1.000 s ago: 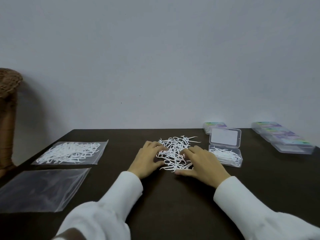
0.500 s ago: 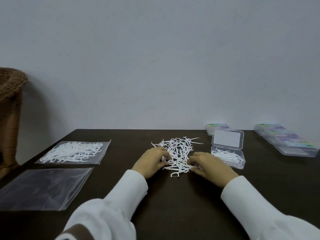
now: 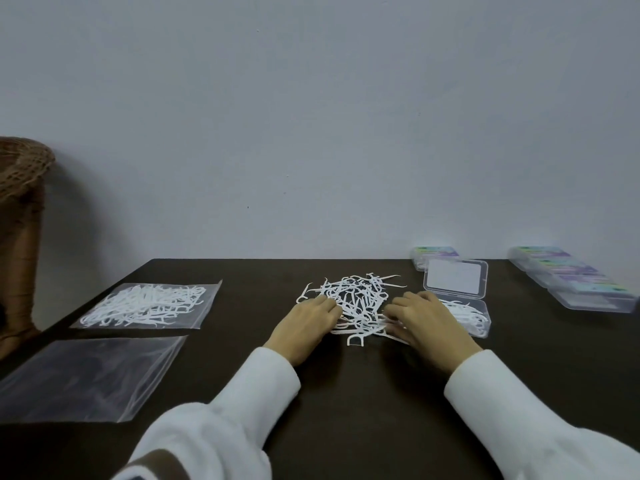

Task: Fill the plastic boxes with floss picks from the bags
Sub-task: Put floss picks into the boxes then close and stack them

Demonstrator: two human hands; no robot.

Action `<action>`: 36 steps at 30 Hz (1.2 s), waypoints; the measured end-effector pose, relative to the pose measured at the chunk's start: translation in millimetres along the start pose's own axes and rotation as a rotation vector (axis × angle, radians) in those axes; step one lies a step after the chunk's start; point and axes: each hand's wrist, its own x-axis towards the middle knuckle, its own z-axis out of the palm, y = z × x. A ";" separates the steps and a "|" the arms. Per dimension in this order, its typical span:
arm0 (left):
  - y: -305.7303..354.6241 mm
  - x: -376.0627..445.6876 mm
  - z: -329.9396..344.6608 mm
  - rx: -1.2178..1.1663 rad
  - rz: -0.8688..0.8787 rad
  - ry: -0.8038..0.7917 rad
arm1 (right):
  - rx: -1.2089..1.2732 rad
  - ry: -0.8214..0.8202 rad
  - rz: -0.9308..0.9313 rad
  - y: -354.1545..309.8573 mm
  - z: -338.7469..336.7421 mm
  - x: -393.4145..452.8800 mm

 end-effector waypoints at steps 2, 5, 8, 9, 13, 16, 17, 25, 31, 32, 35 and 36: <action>-2.0 -0.4 0.0 -0.071 -0.007 0.087 | 0.060 0.019 0.009 5.6 -5.5 -0.2; 0.6 1.1 -3.2 -0.149 -0.072 0.158 | 0.127 -0.035 0.104 17.5 -18.0 -1.9; 5.3 8.9 -8.1 -0.193 -0.110 0.313 | 0.242 0.002 0.181 32.9 -23.1 -9.5; 6.5 11.3 -10.0 -0.200 -0.131 0.361 | 0.309 0.028 0.221 37.3 -24.1 -11.8; 11.3 24.6 -18.0 -0.239 -0.183 0.444 | 0.513 0.100 0.375 56.3 -26.1 -18.3; 16.1 34.1 -22.1 -0.288 -0.214 0.469 | 0.534 0.103 0.442 65.0 -28.3 -21.1; 18.9 38.2 -22.8 -0.297 -0.226 0.468 | 0.541 0.104 0.461 68.4 -28.3 -22.1; 30.6 66.0 -10.3 -0.281 -0.312 0.344 | 0.620 0.163 0.525 82.5 -32.9 -26.8; 41.0 79.6 -5.8 -0.521 -0.473 0.444 | 0.362 -0.004 0.615 90.0 -27.1 -31.8; 43.0 81.4 -5.3 -0.546 -0.478 0.450 | 0.318 -0.051 0.629 90.6 -26.0 -32.0; 48.4 88.1 -4.1 -0.626 -0.476 0.467 | 0.278 -0.139 0.664 93.0 -22.3 -31.5; 50.2 90.9 -3.7 -0.646 -0.475 0.471 | 0.276 -0.153 0.674 93.7 -22.1 -31.8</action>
